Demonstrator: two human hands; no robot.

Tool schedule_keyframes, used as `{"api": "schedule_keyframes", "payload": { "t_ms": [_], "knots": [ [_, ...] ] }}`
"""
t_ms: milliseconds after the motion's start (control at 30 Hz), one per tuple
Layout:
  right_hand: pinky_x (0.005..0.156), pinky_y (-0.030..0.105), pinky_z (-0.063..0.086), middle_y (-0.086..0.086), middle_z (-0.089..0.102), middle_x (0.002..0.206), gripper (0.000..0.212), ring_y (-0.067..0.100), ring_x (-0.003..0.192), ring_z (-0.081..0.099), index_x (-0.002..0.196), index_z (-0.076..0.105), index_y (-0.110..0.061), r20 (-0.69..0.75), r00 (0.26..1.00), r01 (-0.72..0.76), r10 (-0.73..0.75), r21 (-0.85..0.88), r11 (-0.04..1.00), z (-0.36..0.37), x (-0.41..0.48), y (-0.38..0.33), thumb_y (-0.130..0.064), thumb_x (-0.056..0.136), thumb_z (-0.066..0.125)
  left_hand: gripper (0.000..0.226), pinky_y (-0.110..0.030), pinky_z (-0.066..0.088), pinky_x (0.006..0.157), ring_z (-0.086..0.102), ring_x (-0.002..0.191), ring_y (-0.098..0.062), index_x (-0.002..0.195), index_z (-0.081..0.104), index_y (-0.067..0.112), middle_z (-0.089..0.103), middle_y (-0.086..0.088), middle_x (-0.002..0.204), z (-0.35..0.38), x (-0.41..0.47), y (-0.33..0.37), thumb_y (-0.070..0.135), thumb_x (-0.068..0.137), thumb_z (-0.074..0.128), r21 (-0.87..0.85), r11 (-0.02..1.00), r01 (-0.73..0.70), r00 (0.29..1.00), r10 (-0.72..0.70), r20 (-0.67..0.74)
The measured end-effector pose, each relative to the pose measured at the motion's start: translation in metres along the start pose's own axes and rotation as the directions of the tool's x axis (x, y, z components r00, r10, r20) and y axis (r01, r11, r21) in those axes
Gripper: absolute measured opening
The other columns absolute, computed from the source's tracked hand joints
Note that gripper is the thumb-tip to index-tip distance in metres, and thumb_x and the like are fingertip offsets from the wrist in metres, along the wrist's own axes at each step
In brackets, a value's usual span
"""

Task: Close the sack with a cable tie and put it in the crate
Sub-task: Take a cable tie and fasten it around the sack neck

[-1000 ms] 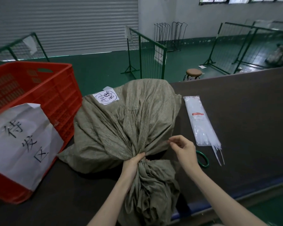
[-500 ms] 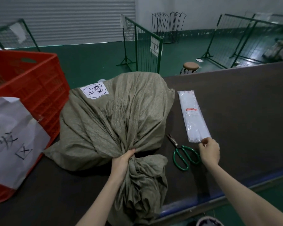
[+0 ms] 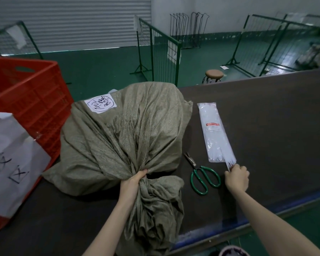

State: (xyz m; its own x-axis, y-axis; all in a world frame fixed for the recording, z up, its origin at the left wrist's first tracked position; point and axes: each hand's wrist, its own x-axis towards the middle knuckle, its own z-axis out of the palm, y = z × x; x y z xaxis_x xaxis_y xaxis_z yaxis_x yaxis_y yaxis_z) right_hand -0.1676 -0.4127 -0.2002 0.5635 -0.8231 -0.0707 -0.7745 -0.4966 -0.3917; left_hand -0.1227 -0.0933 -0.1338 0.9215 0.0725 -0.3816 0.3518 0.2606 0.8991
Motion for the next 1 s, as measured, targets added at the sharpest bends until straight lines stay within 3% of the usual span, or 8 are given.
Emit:
{"api": "schedule_keyframes", "payload": {
  "t_ms": [133, 333, 600, 800, 1000],
  "knots": [
    [0.089, 0.047, 0.043, 0.027, 0.051, 0.118, 0.028, 0.043, 0.113, 0.046, 0.111, 0.059, 0.006, 0.028, 0.999, -0.015, 0.016, -0.03, 0.999, -0.002, -0.001, 0.002, -0.011, 0.088, 0.056, 0.027, -0.032, 0.04, 0.104, 0.059, 0.108, -0.019, 0.096, 0.067, 0.018, 0.066, -0.003, 0.115, 0.0, 0.0, 0.002, 0.003, 0.074, 0.073, -0.001, 1.0, 0.006, 1.0, -0.006, 0.013],
    [0.089, 0.047, 0.046, 0.028, 0.051, 0.124, 0.03, 0.043, 0.117, 0.048, 0.115, 0.057, 0.007, 0.081, 0.994, -0.07, 0.071, -0.023, 0.997, -0.007, -0.004, 0.001, -0.009, 0.091, 0.051, 0.029, -0.027, 0.042, 0.094, 0.06, 0.102, -0.02, 0.101, 0.065, 0.014, 0.066, -0.004, 0.11, 0.002, -0.005, 0.005, -0.002, 0.077, 0.069, -0.056, 0.998, 0.024, 0.999, -0.022, 0.029],
    [0.085, 0.045, 0.047, 0.029, 0.055, 0.121, 0.028, 0.043, 0.114, 0.053, 0.114, 0.049, 0.007, 0.143, 0.99, -0.006, 0.011, -0.039, 0.999, -0.014, -0.011, 0.001, -0.007, 0.09, 0.055, 0.031, -0.039, 0.044, 0.103, 0.063, 0.104, -0.023, 0.104, 0.067, 0.01, 0.068, -0.008, 0.111, -0.001, -0.003, 0.003, 0.001, 0.075, 0.071, -0.065, 0.991, 0.115, 0.993, -0.112, 0.036],
    [0.087, 0.042, 0.047, 0.026, 0.054, 0.123, 0.03, 0.041, 0.115, 0.052, 0.115, 0.054, 0.005, 0.162, 0.987, -0.002, 0.015, -0.083, 0.997, -0.019, -0.012, -0.002, -0.012, 0.091, 0.054, 0.05, -0.047, 0.045, 0.102, 0.067, 0.102, -0.028, 0.112, 0.068, 0.005, 0.072, -0.009, 0.11, -0.006, 0.002, 0.001, 0.014, 0.064, 0.08, -0.07, 0.973, 0.22, 0.974, -0.216, 0.065],
    [0.087, 0.044, 0.046, 0.024, 0.048, 0.127, 0.031, 0.041, 0.119, 0.047, 0.118, 0.055, 0.005, 0.112, 0.994, 0.001, 0.01, -0.105, 0.994, -0.02, -0.014, -0.002, -0.013, 0.093, 0.048, 0.039, -0.047, 0.046, 0.102, 0.067, 0.103, -0.028, 0.107, 0.07, 0.005, 0.072, -0.01, 0.11, -0.004, 0.001, 0.002, 0.01, 0.069, 0.075, -0.082, 0.97, 0.23, 0.97, -0.222, 0.102]
  ]
}}
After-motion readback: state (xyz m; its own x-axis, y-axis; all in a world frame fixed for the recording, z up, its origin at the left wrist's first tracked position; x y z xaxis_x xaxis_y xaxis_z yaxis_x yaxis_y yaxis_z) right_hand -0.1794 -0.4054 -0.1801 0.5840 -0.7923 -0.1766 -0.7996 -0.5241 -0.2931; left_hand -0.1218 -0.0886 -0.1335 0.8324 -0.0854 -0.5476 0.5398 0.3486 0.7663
